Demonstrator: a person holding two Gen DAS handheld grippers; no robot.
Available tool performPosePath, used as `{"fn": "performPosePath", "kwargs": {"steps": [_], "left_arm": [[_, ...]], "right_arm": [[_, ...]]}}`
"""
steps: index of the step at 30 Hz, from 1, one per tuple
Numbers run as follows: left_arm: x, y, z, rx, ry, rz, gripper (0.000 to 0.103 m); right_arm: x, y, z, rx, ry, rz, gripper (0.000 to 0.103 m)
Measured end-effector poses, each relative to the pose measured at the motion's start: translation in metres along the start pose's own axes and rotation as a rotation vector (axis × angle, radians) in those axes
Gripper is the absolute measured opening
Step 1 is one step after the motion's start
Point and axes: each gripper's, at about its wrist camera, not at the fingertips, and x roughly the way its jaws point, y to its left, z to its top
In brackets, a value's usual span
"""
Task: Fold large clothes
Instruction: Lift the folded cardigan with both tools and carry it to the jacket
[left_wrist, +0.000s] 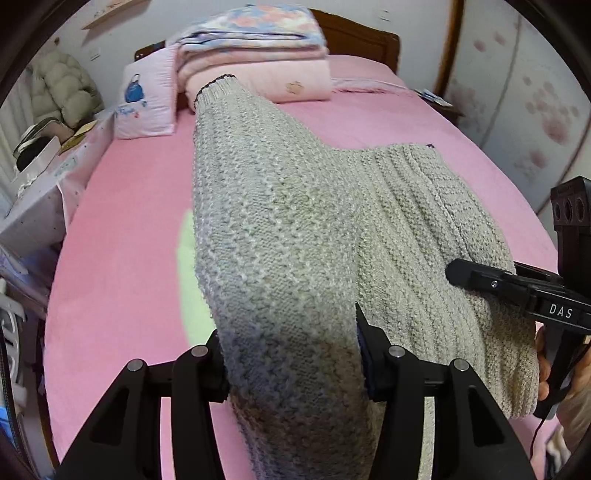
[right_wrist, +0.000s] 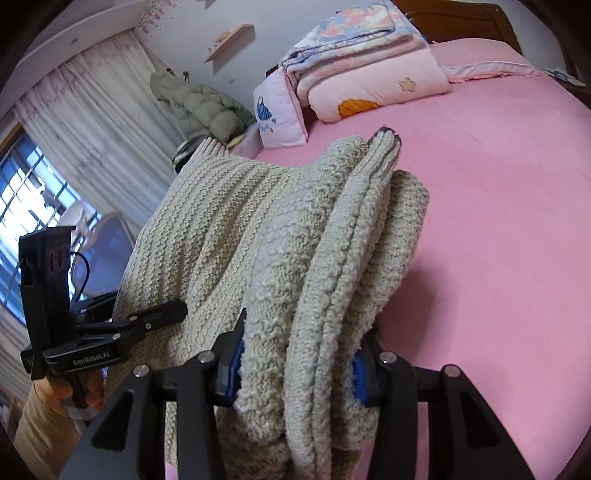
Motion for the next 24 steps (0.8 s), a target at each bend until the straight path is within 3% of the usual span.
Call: {"fn": "performPosePath", "kwargs": {"steps": [5, 9, 11, 13, 15, 18, 21, 24], "left_arm": [[0.066, 0.070, 0.034, -0.041, -0.013, 0.005, 0.052], [0.139, 0.099, 0.017, -0.098, 0.058, 0.021, 0.055], [0.174, 0.108, 0.005, -0.133, 0.084, 0.042, 0.067], [0.184, 0.115, -0.005, -0.167, 0.041, 0.078, 0.103], [0.192, 0.125, -0.014, -0.214, 0.022, 0.030, 0.103], [0.203, 0.145, -0.025, -0.307, 0.022, -0.084, 0.103], [0.199, 0.143, -0.028, -0.291, -0.012, -0.067, 0.103], [0.182, 0.122, -0.034, -0.258, -0.036, 0.000, 0.103]], "right_arm": [[0.084, -0.005, 0.032, 0.026, -0.016, -0.015, 0.045], [0.142, -0.030, 0.018, 0.056, 0.044, -0.062, 0.045], [0.166, -0.046, 0.002, 0.066, 0.077, -0.109, 0.046], [0.172, -0.058, -0.011, 0.058, 0.055, -0.114, 0.049], [0.173, -0.066, -0.021, 0.033, 0.040, -0.114, 0.062], [0.175, -0.071, -0.024, 0.017, 0.030, -0.105, 0.066], [0.173, -0.065, -0.023, -0.017, 0.019, -0.153, 0.073], [0.162, -0.057, -0.026, -0.025, 0.019, -0.188, 0.075]]}}
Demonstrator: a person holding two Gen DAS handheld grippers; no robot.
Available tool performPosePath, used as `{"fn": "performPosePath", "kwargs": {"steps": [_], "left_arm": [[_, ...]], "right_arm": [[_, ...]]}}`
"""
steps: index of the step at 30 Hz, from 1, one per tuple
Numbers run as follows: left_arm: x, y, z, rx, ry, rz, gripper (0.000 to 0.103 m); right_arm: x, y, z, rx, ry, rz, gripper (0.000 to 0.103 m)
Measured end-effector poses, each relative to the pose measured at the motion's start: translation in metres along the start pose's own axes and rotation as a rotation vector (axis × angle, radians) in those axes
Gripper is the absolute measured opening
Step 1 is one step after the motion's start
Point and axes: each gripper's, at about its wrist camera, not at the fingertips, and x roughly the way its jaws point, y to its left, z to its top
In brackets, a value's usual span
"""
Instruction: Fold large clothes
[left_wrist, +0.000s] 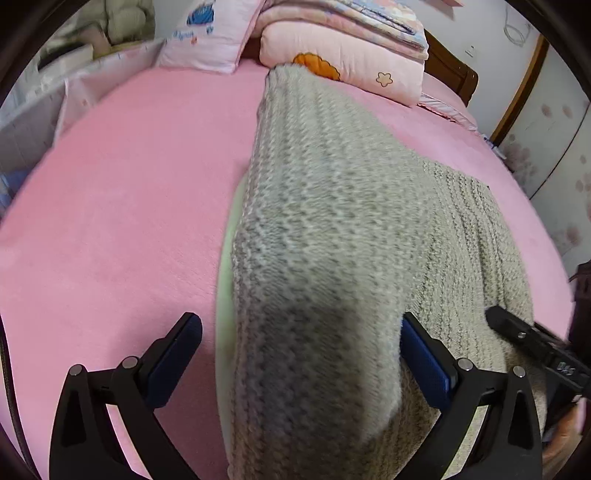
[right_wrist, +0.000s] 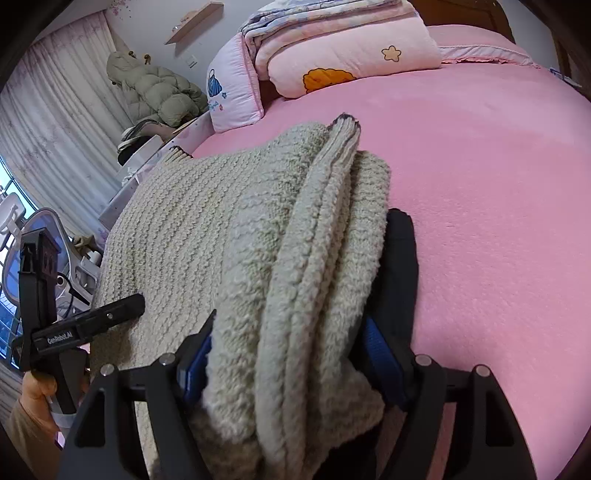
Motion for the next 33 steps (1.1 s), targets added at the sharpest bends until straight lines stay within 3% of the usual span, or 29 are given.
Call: {"fn": "performPosePath", "kwargs": {"steps": [4, 6, 12, 20, 27, 33], "left_arm": [[-0.034, -0.039, -0.011, 0.052, -0.063, 0.179, 0.103], [-0.053, -0.056, -0.020, 0.065, -0.074, 0.204, 0.103], [-0.127, -0.089, -0.051, 0.017, -0.075, 0.168, 0.103], [-0.258, -0.170, -0.135, 0.014, -0.133, 0.084, 0.103], [-0.348, -0.238, -0.213, -0.012, -0.190, 0.077, 0.103], [-0.385, -0.273, -0.260, -0.021, -0.194, 0.056, 0.103]], "right_arm": [[-0.033, 0.012, -0.003, -0.037, -0.004, -0.051, 0.076], [-0.055, 0.013, -0.008, -0.040, -0.005, -0.056, 0.076], [-0.134, 0.020, -0.031, -0.016, 0.015, -0.061, 0.076], [-0.270, 0.036, -0.088, -0.019, -0.021, -0.066, 0.076], [-0.368, 0.048, -0.147, -0.085, -0.074, -0.188, 0.076], [-0.425, 0.053, -0.187, -0.137, -0.116, -0.270, 0.076]]}}
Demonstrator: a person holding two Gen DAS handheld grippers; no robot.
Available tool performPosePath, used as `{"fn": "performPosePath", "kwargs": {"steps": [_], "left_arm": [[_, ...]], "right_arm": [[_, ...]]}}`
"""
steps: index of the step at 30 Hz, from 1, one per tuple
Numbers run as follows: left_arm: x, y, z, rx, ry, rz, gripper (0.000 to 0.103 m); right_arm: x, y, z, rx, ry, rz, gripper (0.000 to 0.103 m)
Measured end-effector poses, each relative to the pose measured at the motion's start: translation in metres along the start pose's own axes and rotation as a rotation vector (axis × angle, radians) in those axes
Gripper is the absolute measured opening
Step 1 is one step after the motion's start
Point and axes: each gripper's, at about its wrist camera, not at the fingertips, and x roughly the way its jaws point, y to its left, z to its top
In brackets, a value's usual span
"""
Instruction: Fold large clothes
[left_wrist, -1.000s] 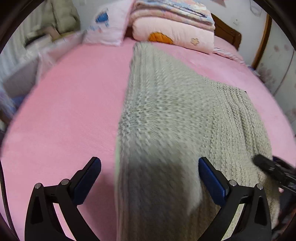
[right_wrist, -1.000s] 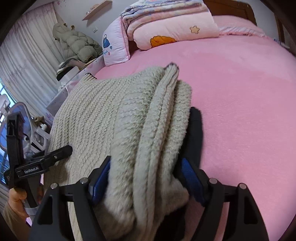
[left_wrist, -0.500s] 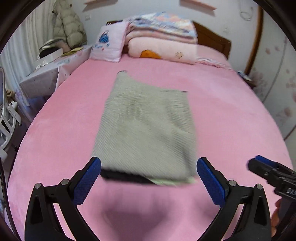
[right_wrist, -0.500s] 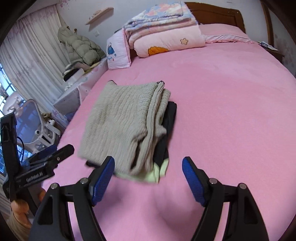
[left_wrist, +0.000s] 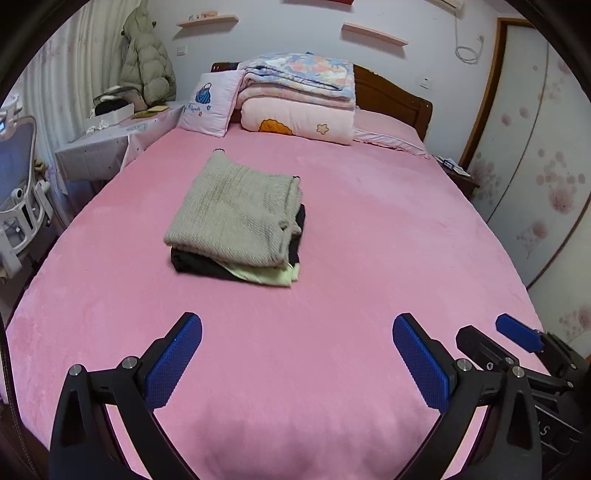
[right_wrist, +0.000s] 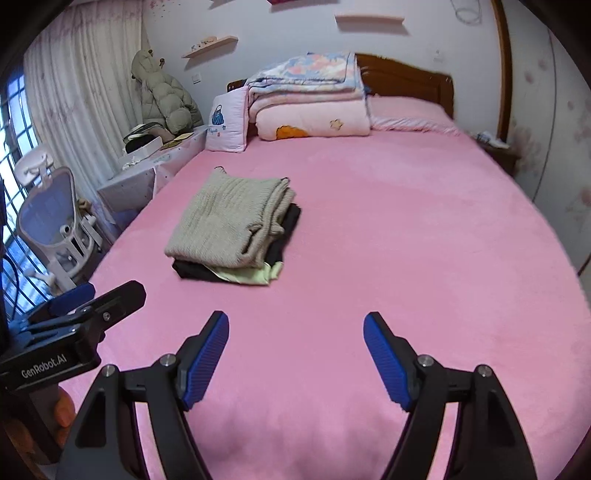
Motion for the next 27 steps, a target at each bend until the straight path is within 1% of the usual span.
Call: {"fn": "performPosePath", "kwargs": {"steps": [2, 6, 10, 13, 18, 22, 27], "left_arm": [[-0.016, -0.010, -0.014, 0.013, -0.012, 0.009, 0.103], [-0.038, -0.021, -0.034, 0.017, -0.003, 0.006, 0.103], [-0.061, -0.028, -0.054, 0.012, -0.012, 0.027, 0.103], [-0.075, -0.032, -0.070, 0.011, -0.004, 0.036, 0.103], [-0.090, -0.037, -0.096, 0.006, -0.002, 0.027, 0.103], [-0.094, -0.039, -0.114, -0.006, 0.003, 0.031, 0.103], [-0.093, -0.045, -0.125, 0.031, 0.016, 0.052, 0.103]], "right_arm": [[-0.017, -0.003, -0.012, -0.007, -0.011, -0.021, 0.076], [-0.042, -0.010, -0.029, -0.003, -0.031, -0.038, 0.076], [-0.068, -0.018, -0.046, 0.013, -0.065, -0.047, 0.076], [-0.081, -0.022, -0.058, 0.029, -0.070, -0.038, 0.076], [-0.095, -0.025, -0.080, 0.032, -0.077, -0.013, 0.076], [-0.098, -0.028, -0.097, 0.056, -0.057, 0.009, 0.076], [-0.098, -0.032, -0.108, 0.061, -0.040, -0.003, 0.076]]}}
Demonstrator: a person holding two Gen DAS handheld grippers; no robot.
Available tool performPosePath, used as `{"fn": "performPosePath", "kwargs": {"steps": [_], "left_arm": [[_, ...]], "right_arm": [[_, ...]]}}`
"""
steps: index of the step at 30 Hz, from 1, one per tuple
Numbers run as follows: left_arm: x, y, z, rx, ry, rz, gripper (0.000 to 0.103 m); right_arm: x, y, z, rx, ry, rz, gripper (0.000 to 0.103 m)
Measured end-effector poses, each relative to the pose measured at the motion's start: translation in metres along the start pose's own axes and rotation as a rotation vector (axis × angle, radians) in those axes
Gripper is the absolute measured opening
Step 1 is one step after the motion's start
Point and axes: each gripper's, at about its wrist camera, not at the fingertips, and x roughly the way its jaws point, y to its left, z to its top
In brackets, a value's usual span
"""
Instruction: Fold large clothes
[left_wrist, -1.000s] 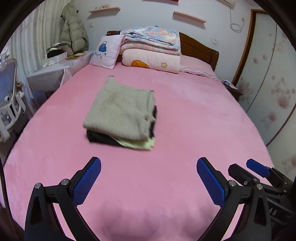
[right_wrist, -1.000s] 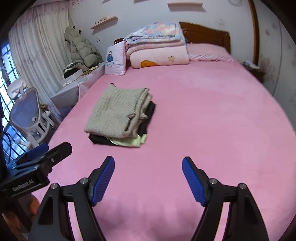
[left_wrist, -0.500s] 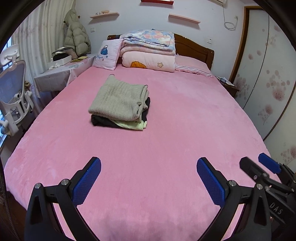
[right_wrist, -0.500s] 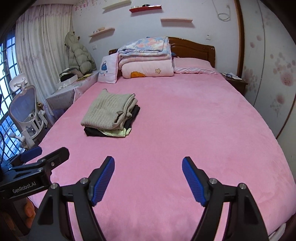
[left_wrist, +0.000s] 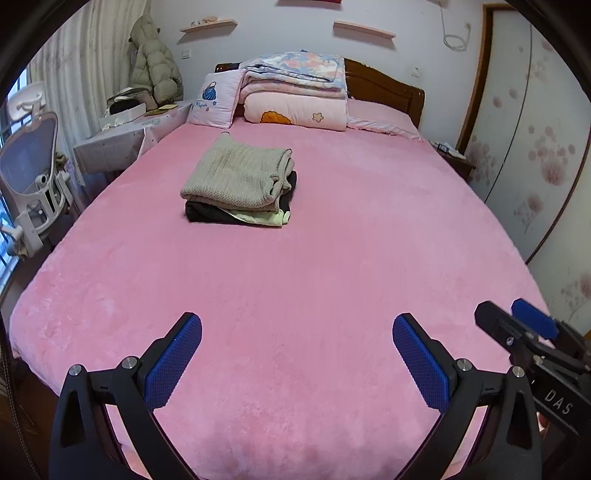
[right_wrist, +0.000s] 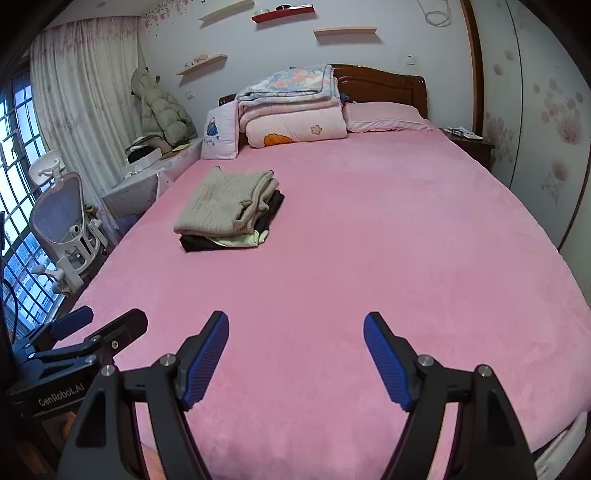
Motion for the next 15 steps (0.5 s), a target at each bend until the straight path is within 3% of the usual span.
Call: {"fn": "performPosePath", "kwargs": {"steps": [15], "left_arm": [[0.003, -0.017, -0.016, 0.049, 0.046, 0.001, 0.103]], "right_arm": [[-0.010, -0.013, -0.026, 0.004, 0.008, -0.037, 0.076]]}}
